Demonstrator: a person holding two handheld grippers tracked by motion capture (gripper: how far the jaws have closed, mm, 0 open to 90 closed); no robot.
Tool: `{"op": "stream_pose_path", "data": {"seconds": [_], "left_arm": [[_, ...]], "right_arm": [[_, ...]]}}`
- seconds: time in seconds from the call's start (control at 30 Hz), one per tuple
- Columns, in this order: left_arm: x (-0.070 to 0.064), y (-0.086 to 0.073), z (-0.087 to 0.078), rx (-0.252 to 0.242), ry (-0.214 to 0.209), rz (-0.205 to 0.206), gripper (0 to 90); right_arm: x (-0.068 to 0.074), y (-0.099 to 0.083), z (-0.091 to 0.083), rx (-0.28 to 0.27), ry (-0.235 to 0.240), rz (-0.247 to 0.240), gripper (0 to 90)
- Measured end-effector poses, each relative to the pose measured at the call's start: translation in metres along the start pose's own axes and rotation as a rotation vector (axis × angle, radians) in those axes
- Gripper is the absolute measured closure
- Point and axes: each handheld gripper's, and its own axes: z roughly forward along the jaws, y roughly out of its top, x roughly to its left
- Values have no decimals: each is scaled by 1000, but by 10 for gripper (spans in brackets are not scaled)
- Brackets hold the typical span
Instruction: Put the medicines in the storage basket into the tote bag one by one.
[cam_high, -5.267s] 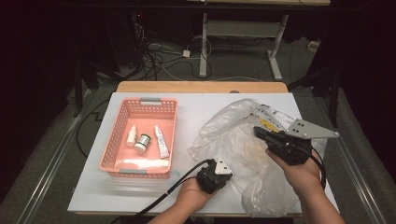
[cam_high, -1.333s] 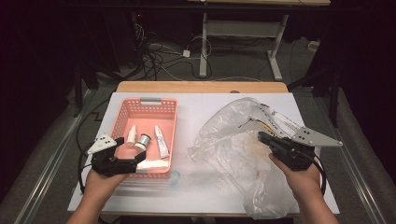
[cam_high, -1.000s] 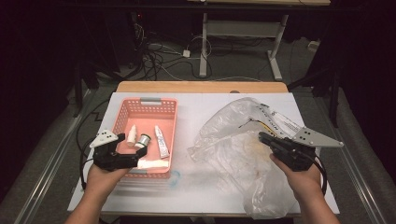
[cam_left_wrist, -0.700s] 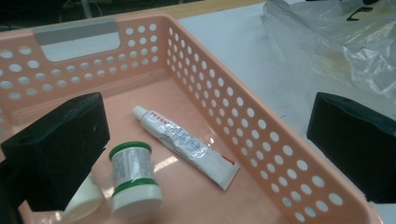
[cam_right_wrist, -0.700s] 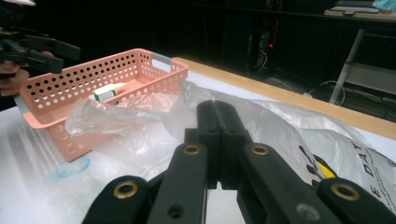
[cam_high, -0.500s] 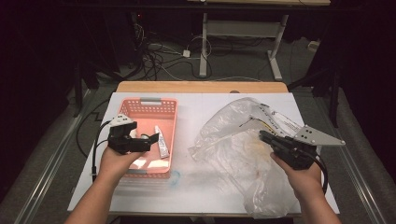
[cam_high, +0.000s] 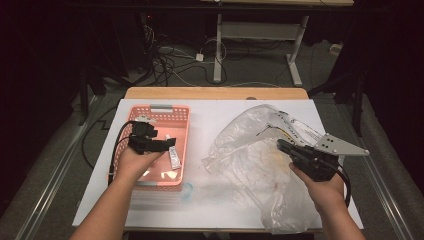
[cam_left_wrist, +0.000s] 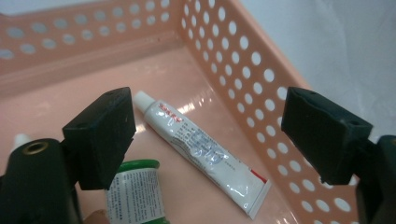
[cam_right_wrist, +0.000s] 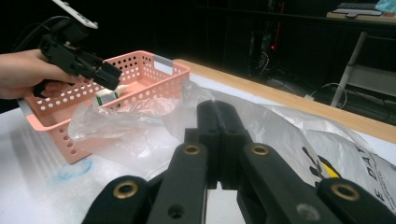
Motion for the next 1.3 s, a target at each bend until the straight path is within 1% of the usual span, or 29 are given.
{"op": "stream_pose_path", "data": {"seconds": [0.03,0.1,0.17,0.2,0.23,0.27,0.33,0.37,0.4,0.43,0.5,0.53,0.6,0.63,0.67,0.7,0.73,0.77,0.8,0.9,0.93,0.97,1.0,1.03,1.07,1.13,1.17,1.2,1.3], "left_arm": [[0,0,0,0,0,0,188],[0,2,6,43,-4,-9,212],[-2,4,12,78,4,-8,237],[-2,6,15,100,8,-6,244],[-3,8,21,141,16,1,246],[-3,8,21,141,16,1,255],[-3,9,27,161,29,-9,269],[-3,10,29,175,30,-21,283],[-3,10,35,214,42,-31,286],[-3,10,35,214,42,-31,297],[-3,10,42,259,60,-28,317],[-3,10,44,274,63,-35,317],[-2,9,50,299,75,-58,349],[-3,10,52,313,84,-54,356],[-4,10,54,317,95,-51,366],[-4,10,54,317,95,-51,377],[-4,12,57,334,94,-73,380],[-4,12,57,334,94,-73,385],[-6,14,62,366,106,-73,388],[-10,15,65,375,119,-61,398],[-13,16,67,376,132,-44,417],[-13,16,67,376,132,-44,450],[-15,16,67,377,143,-32,450],[-16,15,68,376,153,-21,498],[-18,14,68,372,158,0,529],[-19,14,68,370,156,7,587],[-20,14,68,371,157,13,587],[-21,14,68,372,157,21,628],[-20,14,68,371,154,19,638]], "right_arm": [[0,0,0,3,-1,-1,900],[0,0,0,3,1,0,900],[0,0,0,3,2,0,900],[0,0,0,2,2,-1,900],[0,0,0,2,3,-2,900],[0,0,0,1,3,-2,900],[1,0,0,-2,3,-2,900],[1,0,0,-2,2,-3,900],[1,0,-1,-2,2,-4,900],[1,0,-1,-3,2,-4,900],[0,0,-1,-5,2,-6,900],[0,0,-1,-5,2,-6,900],[0,0,-2,-6,2,-4,900],[0,-1,-2,-5,1,-9,900],[0,-1,-2,0,-1,-1,900],[0,-1,-2,-1,0,-1,900],[-1,-2,-2,-2,1,-3,900],[-1,-2,-2,-1,2,-8,900],[-1,-2,-2,0,1,-4,900],[0,-2,-1,0,1,-7,900],[0,-2,-2,0,0,-8,900],[0,-2,-2,1,0,-9,900],[0,-2,-2,1,0,-9,900],[-1,-2,-2,0,0,-6,900],[-1,-2,-3,1,-2,-6,900],[-2,-1,-3,1,-3,-6,900],[-2,-1,-3,1,-3,-6,900],[-1,-1,-3,1,-1,-4,900],[0,-1,-3,2,2,-11,900]]}}
